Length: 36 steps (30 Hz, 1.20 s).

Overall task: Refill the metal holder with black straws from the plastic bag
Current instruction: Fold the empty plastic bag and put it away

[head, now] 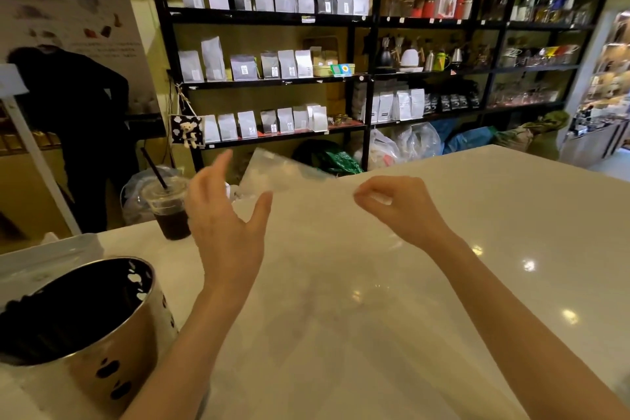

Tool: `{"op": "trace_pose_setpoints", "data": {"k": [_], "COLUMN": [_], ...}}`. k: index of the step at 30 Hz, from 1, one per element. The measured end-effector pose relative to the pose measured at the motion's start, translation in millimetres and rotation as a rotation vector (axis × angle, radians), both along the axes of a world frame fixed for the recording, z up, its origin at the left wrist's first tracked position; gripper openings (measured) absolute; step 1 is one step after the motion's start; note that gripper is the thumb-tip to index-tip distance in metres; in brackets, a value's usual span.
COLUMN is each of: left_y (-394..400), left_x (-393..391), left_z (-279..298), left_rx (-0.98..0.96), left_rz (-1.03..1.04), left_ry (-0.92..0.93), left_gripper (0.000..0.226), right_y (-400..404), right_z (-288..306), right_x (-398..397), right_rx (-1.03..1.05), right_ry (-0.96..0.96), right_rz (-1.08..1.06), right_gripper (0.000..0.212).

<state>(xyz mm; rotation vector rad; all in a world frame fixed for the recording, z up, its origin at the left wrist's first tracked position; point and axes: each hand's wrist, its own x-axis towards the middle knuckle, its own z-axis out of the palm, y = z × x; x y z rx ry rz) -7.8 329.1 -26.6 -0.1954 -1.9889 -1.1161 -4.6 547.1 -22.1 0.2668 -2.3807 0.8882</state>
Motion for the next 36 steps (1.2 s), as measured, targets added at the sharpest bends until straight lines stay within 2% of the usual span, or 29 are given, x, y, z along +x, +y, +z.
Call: {"op": "trace_pose_setpoints", "data": {"k": [3, 6, 8, 10, 12, 14, 16, 19, 21, 24, 28, 31, 33, 36], "left_y": [1.7, 7.4, 7.1, 8.1, 12.0, 15.6, 16.0, 12.2, 10.4, 10.0, 9.5, 7.8, 5.8, 1.6], "left_x": [-0.8, -1.8, -4.2, -7.3, -9.6, -8.5, -7.4, -6.3, -5.9, -4.9, -4.5, -4.7, -5.6, -1.7], "left_z": [-0.8, -2.4, -1.0, -5.1, -11.2, -13.7, -12.3, -12.6, -12.4, -8.8, -6.4, -7.6, -9.6, -11.9], "left_rx": [0.123, 0.437, 0.691, 0.776, 0.755, 0.745, 0.735, 0.713, 0.652, 0.571, 0.563, 0.564, 0.534, 0.364], "left_rz": [-0.035, -0.355, -0.649, -0.801, -0.805, -0.765, -0.708, -0.651, -0.61, -0.584, -0.606, -0.603, -0.626, -0.646], "left_ry": [-0.162, -0.541, -0.824, -0.926, -0.849, -0.764, -0.719, -0.641, -0.62, -0.636, -0.704, -0.7, -0.696, -0.674], "left_gripper": [0.087, 0.096, 0.079, 0.046, 0.03, 0.026, 0.034, 0.059, 0.068, 0.054, 0.033, 0.032, 0.032, 0.04], "right_y": [8.8, 17.6, 19.9, 19.9, 19.2, 19.0, 18.8, 20.0, 22.2, 26.1, 33.3, 41.1, 45.2, 47.8], "right_z": [12.1, 16.7, 12.0, 4.0, -3.6, -9.9, -14.3, -17.7, -18.0, -14.7, -14.5, -14.3, -13.0, -9.8], "right_x": [3.8, 4.6, 3.3, 1.6, 1.1, 0.2, -0.5, 0.8, 3.8, 7.7, 11.1, 15.9, 21.6, 34.3], "right_rx": [-0.384, -0.7, -0.806, -0.878, -0.925, -0.951, -0.964, -0.978, -0.915, -0.791, -0.652, -0.592, -0.575, -0.51], "right_ry": [-0.041, -0.164, -0.271, -0.356, -0.415, -0.445, -0.454, -0.432, -0.421, -0.421, -0.434, -0.468, -0.503, -0.541], "right_rz": [0.098, 0.187, 0.216, 0.223, 0.216, 0.199, 0.177, 0.188, 0.222, 0.267, 0.263, 0.269, 0.286, 0.275], "right_gripper": [0.009, 0.01, 0.011, 0.014, 0.016, 0.019, 0.024, 0.041, 0.052, 0.042, 0.031, 0.031, 0.038, 0.044]}}
